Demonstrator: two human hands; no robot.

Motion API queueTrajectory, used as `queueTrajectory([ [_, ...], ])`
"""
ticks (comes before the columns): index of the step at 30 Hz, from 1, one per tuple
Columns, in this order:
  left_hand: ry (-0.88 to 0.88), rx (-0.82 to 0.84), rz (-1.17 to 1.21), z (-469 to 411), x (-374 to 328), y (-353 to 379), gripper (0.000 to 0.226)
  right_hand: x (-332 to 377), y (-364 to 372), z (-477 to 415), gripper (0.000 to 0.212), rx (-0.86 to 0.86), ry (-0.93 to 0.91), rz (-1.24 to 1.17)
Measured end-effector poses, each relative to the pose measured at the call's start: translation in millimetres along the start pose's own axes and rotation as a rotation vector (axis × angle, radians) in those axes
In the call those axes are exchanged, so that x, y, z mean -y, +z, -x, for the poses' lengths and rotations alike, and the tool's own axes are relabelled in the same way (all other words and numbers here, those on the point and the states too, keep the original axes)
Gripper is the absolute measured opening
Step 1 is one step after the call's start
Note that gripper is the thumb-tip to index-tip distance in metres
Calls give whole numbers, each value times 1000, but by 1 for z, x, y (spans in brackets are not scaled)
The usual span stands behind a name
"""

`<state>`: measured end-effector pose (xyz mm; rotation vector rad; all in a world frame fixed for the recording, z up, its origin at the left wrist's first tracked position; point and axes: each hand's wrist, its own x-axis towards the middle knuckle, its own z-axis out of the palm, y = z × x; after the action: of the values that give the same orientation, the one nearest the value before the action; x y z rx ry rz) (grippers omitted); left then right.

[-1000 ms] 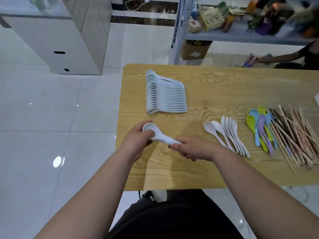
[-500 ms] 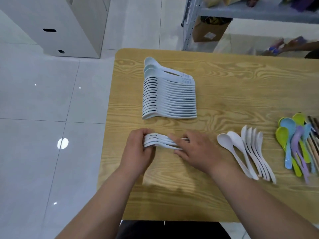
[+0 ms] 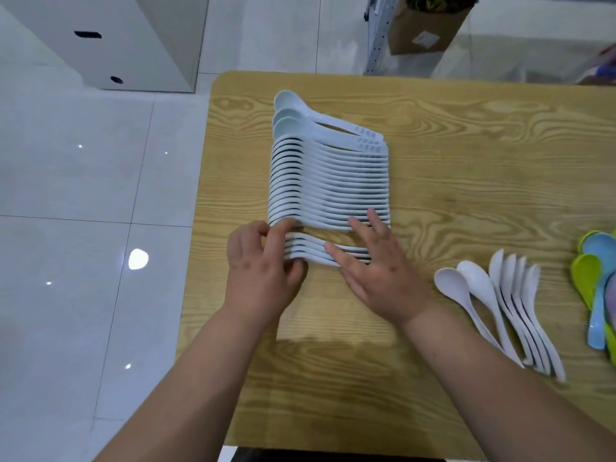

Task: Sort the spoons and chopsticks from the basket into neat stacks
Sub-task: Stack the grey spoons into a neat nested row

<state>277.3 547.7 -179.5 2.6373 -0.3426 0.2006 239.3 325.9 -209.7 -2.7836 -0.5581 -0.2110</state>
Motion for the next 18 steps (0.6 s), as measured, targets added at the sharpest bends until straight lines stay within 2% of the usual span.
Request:
queueTrajectory([
  [3,297,113,-175,-26,-1,-2,81,-4,3,-7,39,9,24,-58],
  [5,392,263,-253,-44,-6,-2,91,-4,3,-11,36,-1,72,-136],
  [9,431,426,-374,-65,-10,4,94,-12,-11,-21,32,-103,122,-289],
  [14,422,418,-418,-62,-13,5,91,-42,-33,-70,36,-206,169,-285],
  [16,416,417,-428,-60,-14,5,91,-58,-35,-109,43,-137,214,-243],
  [18,406,421,-434,-60,-15,5,92,-70,-36,-146,48,19,295,-257],
])
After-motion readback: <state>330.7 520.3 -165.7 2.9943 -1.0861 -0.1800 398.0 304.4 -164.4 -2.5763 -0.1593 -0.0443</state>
